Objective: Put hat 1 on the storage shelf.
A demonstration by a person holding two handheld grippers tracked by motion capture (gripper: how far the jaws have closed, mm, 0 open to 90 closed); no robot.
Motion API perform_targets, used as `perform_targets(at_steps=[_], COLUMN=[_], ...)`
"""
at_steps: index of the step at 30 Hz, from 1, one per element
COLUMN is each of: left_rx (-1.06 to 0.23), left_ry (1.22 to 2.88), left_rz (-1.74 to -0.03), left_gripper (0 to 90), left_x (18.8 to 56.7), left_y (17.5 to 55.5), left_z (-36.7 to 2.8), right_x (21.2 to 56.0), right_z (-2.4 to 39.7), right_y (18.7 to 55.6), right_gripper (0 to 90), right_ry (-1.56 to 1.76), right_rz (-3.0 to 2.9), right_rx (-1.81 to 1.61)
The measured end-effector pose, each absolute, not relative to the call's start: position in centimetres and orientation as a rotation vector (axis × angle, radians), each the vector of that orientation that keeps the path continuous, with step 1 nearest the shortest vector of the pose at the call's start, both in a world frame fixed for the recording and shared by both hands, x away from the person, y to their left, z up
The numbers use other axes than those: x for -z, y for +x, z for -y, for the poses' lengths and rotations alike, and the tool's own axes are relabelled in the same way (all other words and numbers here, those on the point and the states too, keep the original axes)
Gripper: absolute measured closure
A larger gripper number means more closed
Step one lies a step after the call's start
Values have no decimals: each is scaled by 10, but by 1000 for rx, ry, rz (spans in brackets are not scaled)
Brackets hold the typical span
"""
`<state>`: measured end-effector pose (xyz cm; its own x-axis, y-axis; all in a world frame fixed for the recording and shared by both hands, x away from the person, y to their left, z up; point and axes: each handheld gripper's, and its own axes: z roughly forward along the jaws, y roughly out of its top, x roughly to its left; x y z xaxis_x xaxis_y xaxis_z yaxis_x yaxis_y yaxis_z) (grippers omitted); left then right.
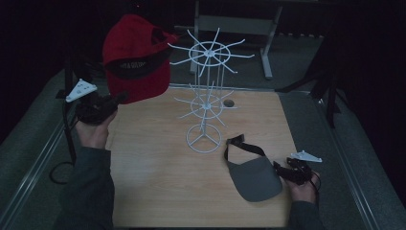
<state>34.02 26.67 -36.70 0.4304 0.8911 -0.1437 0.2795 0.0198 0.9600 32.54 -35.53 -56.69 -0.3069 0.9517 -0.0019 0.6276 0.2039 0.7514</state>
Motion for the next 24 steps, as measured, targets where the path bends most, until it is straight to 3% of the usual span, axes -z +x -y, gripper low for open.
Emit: perform_targets(at_steps=[24], left_rx=[-614], left_ry=[1502], left_rz=[-1011], left_gripper=[857], left_x=[361], left_y=[330], left_z=[-263], right_x=[567], right_z=[355], right_y=[325], right_gripper=[352], right_ry=[1464], right_rz=[-2013], right_rx=[-910])
